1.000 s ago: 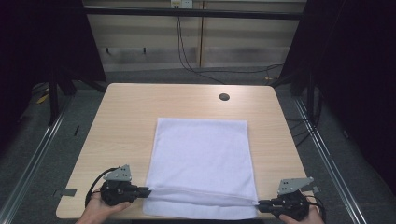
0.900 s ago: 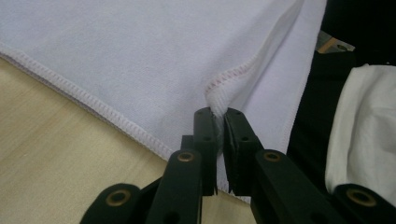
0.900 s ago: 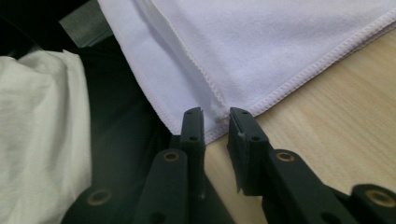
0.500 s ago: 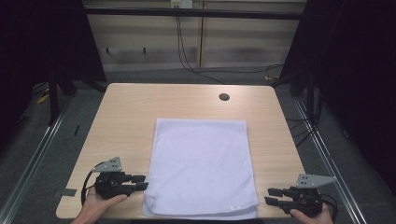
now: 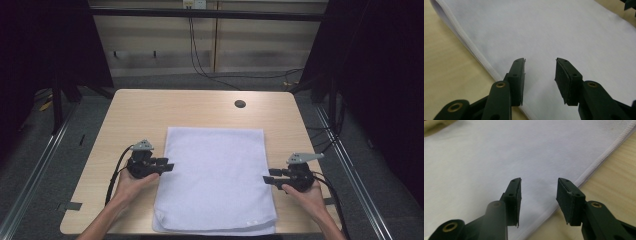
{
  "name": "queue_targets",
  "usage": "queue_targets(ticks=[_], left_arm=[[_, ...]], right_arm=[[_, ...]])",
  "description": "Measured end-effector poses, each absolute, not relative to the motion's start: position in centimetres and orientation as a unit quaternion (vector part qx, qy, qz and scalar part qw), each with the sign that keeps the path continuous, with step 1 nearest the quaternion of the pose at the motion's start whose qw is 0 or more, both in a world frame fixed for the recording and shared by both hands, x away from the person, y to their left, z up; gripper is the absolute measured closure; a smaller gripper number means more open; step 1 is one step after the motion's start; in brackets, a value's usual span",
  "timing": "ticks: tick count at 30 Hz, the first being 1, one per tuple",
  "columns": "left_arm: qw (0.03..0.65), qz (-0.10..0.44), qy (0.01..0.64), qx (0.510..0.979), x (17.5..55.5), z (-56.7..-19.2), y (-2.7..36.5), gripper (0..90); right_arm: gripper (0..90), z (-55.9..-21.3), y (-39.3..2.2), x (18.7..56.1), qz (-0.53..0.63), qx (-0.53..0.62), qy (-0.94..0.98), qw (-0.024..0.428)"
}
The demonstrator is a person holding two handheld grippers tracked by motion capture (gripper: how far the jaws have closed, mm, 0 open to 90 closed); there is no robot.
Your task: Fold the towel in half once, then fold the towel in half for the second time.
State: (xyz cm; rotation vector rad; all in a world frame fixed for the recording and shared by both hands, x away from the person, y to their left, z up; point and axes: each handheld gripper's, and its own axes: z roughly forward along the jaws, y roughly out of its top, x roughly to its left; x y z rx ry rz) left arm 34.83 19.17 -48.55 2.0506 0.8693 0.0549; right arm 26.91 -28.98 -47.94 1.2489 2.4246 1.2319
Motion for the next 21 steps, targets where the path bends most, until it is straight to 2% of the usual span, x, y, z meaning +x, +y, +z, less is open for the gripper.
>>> queue_targets(ticks=[3, 10, 14, 15, 18, 19, 21], left_arm=[[0.423, 0.023, 0.354, 0.833, 36.5, -49.3, 18.1, 60.4], [0.406, 0.036, 0.348, 0.844, 37.5, -50.2, 17.9, 60.6], [0.407, 0.042, 0.343, 0.846, 37.7, -50.3, 17.9, 67.5], [0.406, 0.045, 0.341, 0.847, 37.7, -50.3, 17.9, 67.5], [0.398, 0.049, 0.339, 0.851, 37.5, -50.3, 18.2, 77.8], [0.4, 0.05, 0.339, 0.85, 37.1, -50.3, 18.4, 80.2], [0.401, 0.047, 0.34, 0.85, 36.6, -50.4, 18.5, 84.9]], right_arm=[[54.2, -48.4, -28.7, 28.9, 0.407, 0.428, 0.803, 0.074], [52.8, -49.0, -27.7, 31.8, 0.408, 0.445, 0.794, 0.076], [54.0, -50.0, -26.7, 33.3, 0.383, 0.446, 0.805, 0.083], [56.7, -50.1, -26.4, 33.4, 0.378, 0.439, 0.81, 0.092], [61.8, -50.0, -26.2, 33.2, 0.364, 0.429, 0.82, 0.106], [68.2, -49.9, -26.2, 32.8, 0.357, 0.424, 0.825, 0.11], [73.5, -49.9, -26.2, 32.0, 0.354, 0.422, 0.828, 0.107]])
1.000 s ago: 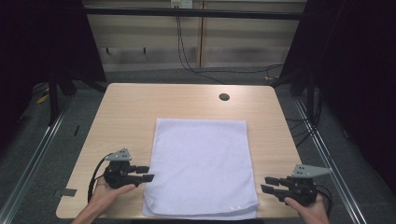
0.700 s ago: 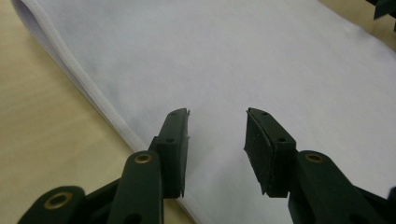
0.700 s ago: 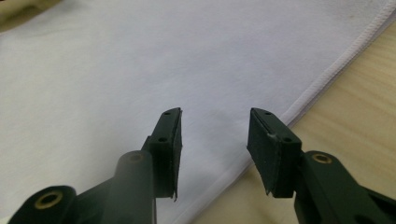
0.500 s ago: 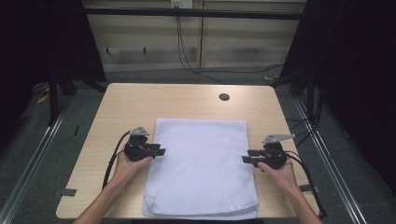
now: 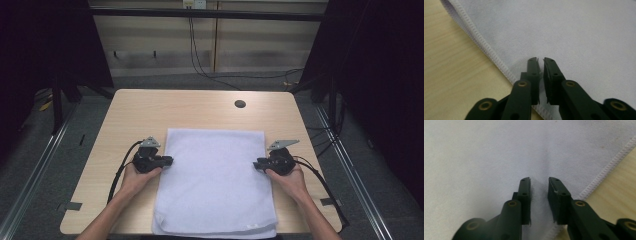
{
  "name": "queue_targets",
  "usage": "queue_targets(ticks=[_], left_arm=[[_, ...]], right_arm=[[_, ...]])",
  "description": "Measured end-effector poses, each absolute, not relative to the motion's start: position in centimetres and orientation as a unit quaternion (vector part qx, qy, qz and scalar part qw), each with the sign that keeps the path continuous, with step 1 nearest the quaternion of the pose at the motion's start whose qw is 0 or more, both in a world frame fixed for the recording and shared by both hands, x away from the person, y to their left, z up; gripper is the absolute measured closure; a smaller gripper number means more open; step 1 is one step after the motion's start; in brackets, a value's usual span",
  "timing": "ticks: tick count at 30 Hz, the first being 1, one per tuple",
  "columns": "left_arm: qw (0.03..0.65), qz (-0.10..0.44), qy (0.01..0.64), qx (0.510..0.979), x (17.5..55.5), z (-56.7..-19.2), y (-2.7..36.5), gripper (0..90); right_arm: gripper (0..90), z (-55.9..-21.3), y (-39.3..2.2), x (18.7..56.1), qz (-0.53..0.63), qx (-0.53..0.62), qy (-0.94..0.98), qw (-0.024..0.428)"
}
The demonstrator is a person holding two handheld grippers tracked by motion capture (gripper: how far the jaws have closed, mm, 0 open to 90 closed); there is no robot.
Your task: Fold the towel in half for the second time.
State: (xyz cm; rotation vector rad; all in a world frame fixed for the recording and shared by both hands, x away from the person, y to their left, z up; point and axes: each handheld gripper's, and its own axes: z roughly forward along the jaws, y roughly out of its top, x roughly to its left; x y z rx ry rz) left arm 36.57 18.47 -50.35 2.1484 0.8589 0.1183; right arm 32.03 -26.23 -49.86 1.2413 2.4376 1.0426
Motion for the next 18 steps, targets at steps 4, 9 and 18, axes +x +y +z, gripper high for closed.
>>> queue_targets(ticks=[4, 9, 18], left_arm=[[0.4, 0.044, 0.327, 0.855, 35.5, -50.3, 18.5, 87.6], [0.396, 0.034, 0.323, 0.859, 33.9, -50.1, 18.7, 87.8], [0.38, -0.019, 0.299, 0.875, 29.5, -49.4, 19.5, 80.7]], right_arm=[[79.6, -49.7, -26.2, 30.6, 0.345, 0.409, 0.838, 0.109], [79.3, -49.7, -26.2, 29.4, 0.349, 0.406, 0.838, 0.101], [50.6, -49.0, -26.6, 23.7, 0.358, 0.402, 0.839, 0.079]])
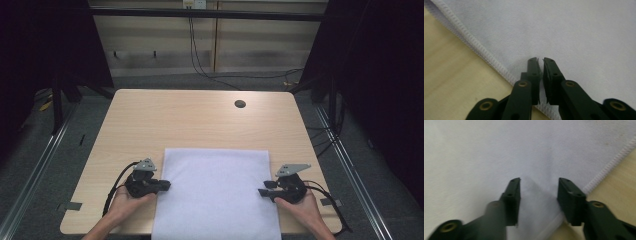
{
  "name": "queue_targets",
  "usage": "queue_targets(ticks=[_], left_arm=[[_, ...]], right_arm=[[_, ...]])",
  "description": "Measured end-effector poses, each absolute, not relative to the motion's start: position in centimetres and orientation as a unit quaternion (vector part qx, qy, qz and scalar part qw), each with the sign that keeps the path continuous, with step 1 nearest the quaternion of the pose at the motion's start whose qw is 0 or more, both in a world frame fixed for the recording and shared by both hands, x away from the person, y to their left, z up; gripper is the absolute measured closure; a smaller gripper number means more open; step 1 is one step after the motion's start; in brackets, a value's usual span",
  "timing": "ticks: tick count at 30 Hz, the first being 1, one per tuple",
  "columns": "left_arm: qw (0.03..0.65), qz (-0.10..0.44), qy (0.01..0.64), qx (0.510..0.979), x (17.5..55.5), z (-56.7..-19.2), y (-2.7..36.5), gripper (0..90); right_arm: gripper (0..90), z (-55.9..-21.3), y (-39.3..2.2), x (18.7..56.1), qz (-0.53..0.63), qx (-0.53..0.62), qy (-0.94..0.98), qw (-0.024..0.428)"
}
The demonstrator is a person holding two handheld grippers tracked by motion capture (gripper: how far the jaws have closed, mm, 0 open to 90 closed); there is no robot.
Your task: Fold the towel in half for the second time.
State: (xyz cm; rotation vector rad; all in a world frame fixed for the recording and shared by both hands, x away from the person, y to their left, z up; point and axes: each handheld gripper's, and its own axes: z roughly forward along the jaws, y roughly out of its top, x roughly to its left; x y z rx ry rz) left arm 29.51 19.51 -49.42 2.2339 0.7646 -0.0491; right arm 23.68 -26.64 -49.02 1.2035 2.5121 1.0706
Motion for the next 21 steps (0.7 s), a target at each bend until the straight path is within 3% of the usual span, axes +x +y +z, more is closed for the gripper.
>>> queue_targets(ticks=[2, 7, 9, 12, 16, 21], left_arm=[[0.385, -0.019, 0.297, 0.874, 29.4, -49.1, 19.8, 72.4], [0.417, 0.001, 0.322, 0.85, 31.2, -48.3, 20.5, 65.2], [0.427, 0.02, 0.334, 0.84, 32.6, -47.9, 20.7, 63.0], [0.427, 0.047, 0.366, 0.825, 36.1, -47.8, 20.8, 61.1], [0.425, 0.032, 0.396, 0.813, 38.9, -48.2, 20.9, 55.1], [0.422, 0.027, 0.396, 0.815, 40.1, -49.1, 20.9, 52.6]], right_arm=[[48.3, -48.2, -27.6, 22.7, 0.387, 0.399, 0.828, 0.078], [47.8, -46.4, -30.0, 22.3, 0.428, 0.427, 0.788, 0.118], [49.6, -46.2, -30.3, 23.5, 0.427, 0.438, 0.78, 0.13], [51.4, -46.9, -30.1, 28.4, 0.413, 0.444, 0.782, 0.146], [51.5, -47.6, -30.0, 32.5, 0.406, 0.457, 0.778, 0.142], [53.8, -48.5, -29.7, 34.8, 0.403, 0.464, 0.778, 0.128]])
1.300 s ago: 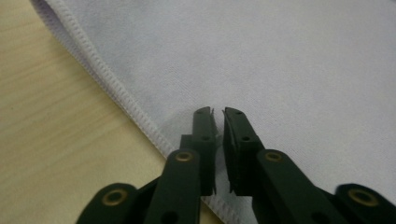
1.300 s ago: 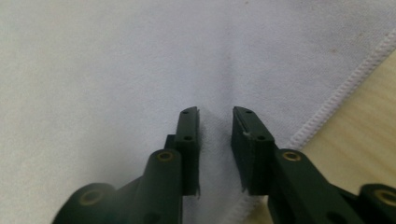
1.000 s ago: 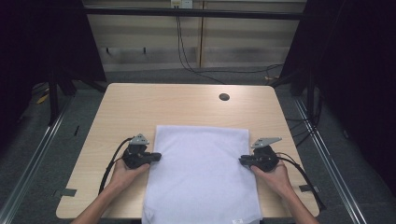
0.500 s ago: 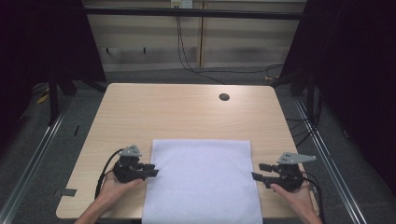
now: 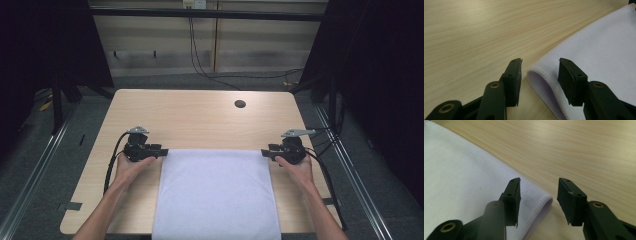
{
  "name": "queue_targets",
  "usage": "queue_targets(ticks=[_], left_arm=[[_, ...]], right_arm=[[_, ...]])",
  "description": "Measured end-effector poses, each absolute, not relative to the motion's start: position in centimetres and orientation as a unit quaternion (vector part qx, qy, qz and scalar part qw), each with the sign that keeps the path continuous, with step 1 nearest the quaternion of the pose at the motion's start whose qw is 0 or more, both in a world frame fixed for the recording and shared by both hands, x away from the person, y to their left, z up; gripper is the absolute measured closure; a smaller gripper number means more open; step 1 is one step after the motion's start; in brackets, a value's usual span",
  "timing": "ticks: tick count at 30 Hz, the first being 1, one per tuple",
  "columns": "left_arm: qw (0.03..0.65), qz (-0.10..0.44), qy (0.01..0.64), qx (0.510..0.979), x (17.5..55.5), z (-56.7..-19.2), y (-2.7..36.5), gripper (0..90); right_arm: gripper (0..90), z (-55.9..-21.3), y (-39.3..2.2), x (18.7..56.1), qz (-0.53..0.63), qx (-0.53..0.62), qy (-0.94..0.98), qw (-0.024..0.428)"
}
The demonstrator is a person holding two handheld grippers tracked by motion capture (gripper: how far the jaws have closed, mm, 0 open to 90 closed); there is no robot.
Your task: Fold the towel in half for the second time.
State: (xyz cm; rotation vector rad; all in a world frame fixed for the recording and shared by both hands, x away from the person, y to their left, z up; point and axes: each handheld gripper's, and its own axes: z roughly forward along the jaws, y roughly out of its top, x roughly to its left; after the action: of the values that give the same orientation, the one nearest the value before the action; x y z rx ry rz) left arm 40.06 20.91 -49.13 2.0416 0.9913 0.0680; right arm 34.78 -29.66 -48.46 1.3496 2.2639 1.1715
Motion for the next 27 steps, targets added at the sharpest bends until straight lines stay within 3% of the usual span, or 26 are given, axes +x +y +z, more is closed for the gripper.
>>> queue_targets(ticks=[4, 8, 12, 15, 16, 17, 18, 24, 27], left_arm=[[0.409, 0.029, 0.386, 0.826, 40.2, -49.6, 20.4, 50.0], [0.394, 0.032, 0.376, 0.838, 40.4, -50.1, 20.0, 53.7], [0.394, 0.019, 0.372, 0.84, 40.2, -50.1, 19.8, 69.4], [0.407, 0.0, 0.366, 0.837, 40.2, -50.1, 19.9, 83.0], [0.407, 0.0, 0.366, 0.837, 40.2, -50.1, 19.9, 85.3], [0.413, 0.0, 0.363, 0.835, 40.2, -49.9, 20.1, 86.4], [0.418, -0.003, 0.365, 0.832, 40.2, -49.8, 20.2, 86.7], [0.429, 0.012, 0.361, 0.828, 41.3, -47.9, 20.3, 87.0], [0.447, 0.037, 0.355, 0.82, 42.1, -45.8, 20.1, 87.1]], right_arm=[[53.5, -49.1, -29.3, 35.6, 0.381, 0.466, 0.787, 0.132], [54.1, -49.5, -29.2, 35.8, 0.378, 0.46, 0.793, 0.127], [57.6, -50.3, -28.7, 36.1, 0.364, 0.454, 0.805, 0.115], [76.4, -50.1, -28.5, 35.9, 0.364, 0.447, 0.81, 0.104], [76.4, -50.1, -28.5, 35.9, 0.364, 0.447, 0.81, 0.104], [83.4, -50.0, -28.6, 35.9, 0.373, 0.442, 0.81, 0.098], [84.6, -49.8, -28.7, 35.9, 0.376, 0.445, 0.807, 0.096], [86.1, -48.4, -29.3, 36.7, 0.399, 0.453, 0.792, 0.089], [86.3, -46.2, -29.4, 37.8, 0.412, 0.452, 0.783, 0.111]])
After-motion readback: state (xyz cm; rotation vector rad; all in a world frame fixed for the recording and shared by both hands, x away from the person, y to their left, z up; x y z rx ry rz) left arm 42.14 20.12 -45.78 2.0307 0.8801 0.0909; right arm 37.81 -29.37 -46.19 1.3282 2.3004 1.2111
